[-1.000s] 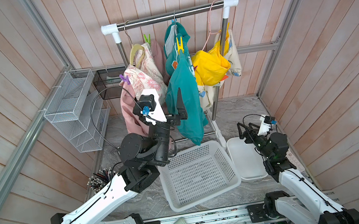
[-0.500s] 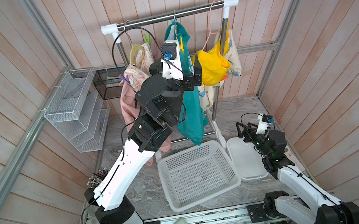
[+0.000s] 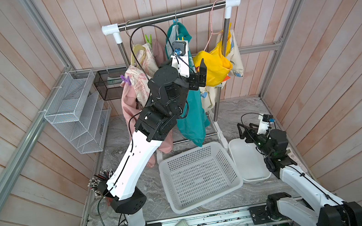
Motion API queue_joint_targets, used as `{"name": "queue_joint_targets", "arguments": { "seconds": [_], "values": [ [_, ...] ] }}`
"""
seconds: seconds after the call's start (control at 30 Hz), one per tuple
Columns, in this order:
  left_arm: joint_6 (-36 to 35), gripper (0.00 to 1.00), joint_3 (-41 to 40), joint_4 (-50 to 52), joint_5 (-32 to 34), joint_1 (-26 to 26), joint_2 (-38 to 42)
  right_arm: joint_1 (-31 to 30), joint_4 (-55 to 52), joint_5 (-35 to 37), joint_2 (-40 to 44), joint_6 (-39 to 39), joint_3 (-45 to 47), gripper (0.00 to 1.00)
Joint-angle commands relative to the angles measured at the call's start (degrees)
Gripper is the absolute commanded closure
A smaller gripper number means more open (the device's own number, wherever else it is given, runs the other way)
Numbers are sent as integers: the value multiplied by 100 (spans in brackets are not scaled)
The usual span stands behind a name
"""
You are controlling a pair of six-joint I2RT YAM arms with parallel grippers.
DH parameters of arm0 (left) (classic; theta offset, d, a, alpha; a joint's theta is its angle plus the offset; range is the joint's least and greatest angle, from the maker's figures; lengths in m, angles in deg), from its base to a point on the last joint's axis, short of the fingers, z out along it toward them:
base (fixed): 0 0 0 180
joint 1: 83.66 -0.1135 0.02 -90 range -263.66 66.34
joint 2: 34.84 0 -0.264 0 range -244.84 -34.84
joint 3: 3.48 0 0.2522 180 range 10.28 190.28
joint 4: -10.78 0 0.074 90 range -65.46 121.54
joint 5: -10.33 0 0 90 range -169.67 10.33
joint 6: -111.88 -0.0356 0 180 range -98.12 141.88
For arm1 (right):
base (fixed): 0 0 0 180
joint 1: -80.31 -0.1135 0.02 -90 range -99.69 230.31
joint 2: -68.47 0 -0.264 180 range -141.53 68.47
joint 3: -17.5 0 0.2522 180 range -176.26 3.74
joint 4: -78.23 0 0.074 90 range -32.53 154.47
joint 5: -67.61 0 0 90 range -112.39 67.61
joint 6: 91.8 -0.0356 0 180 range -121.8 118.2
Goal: Remove the clothespins securing jackets to the hanger
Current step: Pick up the hanger from the clothesline.
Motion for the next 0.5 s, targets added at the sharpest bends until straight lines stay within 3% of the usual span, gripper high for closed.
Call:
{"name": "queue_joint_targets", "arguments": {
  "seconds": [0.0, 0.17, 0.47],
  "values": [
    [-82, 0, 76, -18, 159, 82, -104, -28, -88, -90, -38, 104, -188, 18],
    [-2031, 0, -477, -1737, 1650, 1007, -59, -25, -71, -56, -63, 110, -197, 18],
    [-3293, 0, -63, -2613, 1810, 1725, -374, -33, -79, -168, -112, 224, -222, 18]
  ]
}}
